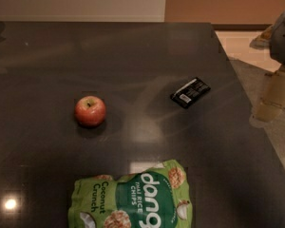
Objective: Pick rxbar chocolate
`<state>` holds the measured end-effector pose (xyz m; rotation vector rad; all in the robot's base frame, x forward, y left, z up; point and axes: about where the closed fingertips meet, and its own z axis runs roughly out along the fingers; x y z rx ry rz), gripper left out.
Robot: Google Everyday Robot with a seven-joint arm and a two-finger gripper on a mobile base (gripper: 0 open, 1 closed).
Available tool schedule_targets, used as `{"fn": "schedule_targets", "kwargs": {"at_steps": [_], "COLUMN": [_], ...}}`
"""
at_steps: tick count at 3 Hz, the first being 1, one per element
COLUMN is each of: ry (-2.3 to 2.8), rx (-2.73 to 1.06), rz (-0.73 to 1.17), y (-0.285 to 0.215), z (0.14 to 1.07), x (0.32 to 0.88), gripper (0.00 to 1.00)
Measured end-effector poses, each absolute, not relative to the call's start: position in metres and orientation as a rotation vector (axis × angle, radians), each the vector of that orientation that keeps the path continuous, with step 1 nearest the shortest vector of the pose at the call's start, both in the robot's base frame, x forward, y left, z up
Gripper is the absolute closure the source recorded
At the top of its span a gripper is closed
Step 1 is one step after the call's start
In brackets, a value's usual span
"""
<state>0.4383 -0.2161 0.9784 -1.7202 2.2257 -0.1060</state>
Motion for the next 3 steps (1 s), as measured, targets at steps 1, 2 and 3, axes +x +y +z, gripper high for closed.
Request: {"fn": "schedule_targets", "kwargs": {"at_steps": [1, 2, 3], "ry": [2.226, 2.186, 2.141], "rx": [-1.72, -1.752, -1.794], "rz": [-0.106, -0.089, -0.052], "y": [-0.216, -0.212, -0.204], "z": [0.978, 0.975, 0.965], "x": [0.438, 0.456, 0.483], "gripper": [0.0, 0.0, 0.0]}}
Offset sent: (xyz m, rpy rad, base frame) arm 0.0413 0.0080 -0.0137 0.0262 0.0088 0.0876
